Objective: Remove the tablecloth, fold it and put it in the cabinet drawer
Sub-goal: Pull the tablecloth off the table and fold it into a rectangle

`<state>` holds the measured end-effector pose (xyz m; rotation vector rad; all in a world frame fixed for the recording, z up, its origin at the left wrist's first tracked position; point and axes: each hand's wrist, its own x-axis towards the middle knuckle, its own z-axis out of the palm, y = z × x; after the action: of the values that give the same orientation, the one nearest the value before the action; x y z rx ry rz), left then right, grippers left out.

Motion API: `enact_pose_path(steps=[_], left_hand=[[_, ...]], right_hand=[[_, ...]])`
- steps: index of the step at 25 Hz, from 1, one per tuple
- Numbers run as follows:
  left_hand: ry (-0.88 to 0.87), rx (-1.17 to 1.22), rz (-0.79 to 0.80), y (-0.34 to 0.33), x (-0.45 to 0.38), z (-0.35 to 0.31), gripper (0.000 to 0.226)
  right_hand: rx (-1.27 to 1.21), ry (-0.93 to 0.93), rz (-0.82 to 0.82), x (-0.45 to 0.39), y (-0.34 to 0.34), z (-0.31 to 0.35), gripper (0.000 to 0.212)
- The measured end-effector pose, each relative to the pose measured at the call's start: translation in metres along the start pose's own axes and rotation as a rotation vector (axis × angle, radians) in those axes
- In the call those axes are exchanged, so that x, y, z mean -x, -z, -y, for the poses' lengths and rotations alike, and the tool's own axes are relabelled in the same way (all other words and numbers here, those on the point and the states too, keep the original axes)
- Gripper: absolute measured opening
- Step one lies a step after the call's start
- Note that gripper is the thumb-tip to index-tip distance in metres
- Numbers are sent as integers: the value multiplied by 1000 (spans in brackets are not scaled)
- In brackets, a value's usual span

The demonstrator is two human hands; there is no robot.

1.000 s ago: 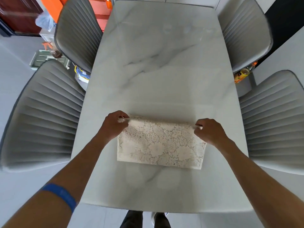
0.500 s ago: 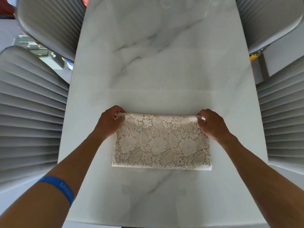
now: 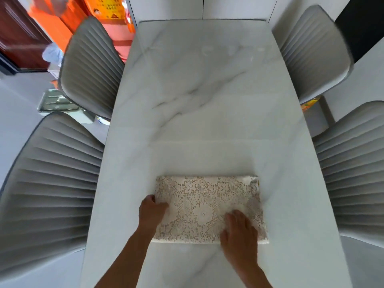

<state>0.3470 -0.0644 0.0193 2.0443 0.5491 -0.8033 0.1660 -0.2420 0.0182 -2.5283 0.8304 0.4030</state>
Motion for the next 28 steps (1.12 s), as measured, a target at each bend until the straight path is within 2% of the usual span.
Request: enact_pose_path(steps=[2,3,5,7,8,9,12,14,15,16,18,21,23,25,28], left_hand=[[52,99,97,3,11,-16,25],[0,105,132,6,22,-24,23],[-201,85,157,9,57,-45,18],[-489,14,124,15,100,-70,14],[-663,-42,100,16,121,-82,21],[-848,-103,76,18,143,-93,28],[-1341,-230,-57,23,199,-118,38],[-1524,-323,-158,20,212,-116,40],[-1558,-382,-184,15,213,-107,41],[-1558,-461,-180,9,211,-93,41],[-1447,-693,-60,-7,201,-53,33],[-1060,-946,166,-24,176,21,29],[-907,-952,144,-24,155,51,30],[-779,-903,69,-17,134,64,29],[-611,-820,-20,-9,109,72,37]], right_hand=[[-34,-56,75,5,-4,6,49],[-134,-95,122,3,3,11,51],[-647,-216,232,-8,36,24,62],[-1367,-386,370,-21,84,41,65],[-1640,-410,396,-26,108,47,62],[-1780,-364,409,-32,131,53,59],[-1884,-64,389,-33,194,71,53],[-1919,97,416,-34,212,68,55],[-1903,89,377,-34,214,60,60],[-1859,17,310,-34,209,50,64],[-1700,-143,247,-30,184,23,54],[-1345,-421,330,-10,116,-15,36],[-1181,-524,323,2,81,-29,28],[-1021,-514,255,8,55,-29,24],[-692,-364,127,9,35,-17,24]])
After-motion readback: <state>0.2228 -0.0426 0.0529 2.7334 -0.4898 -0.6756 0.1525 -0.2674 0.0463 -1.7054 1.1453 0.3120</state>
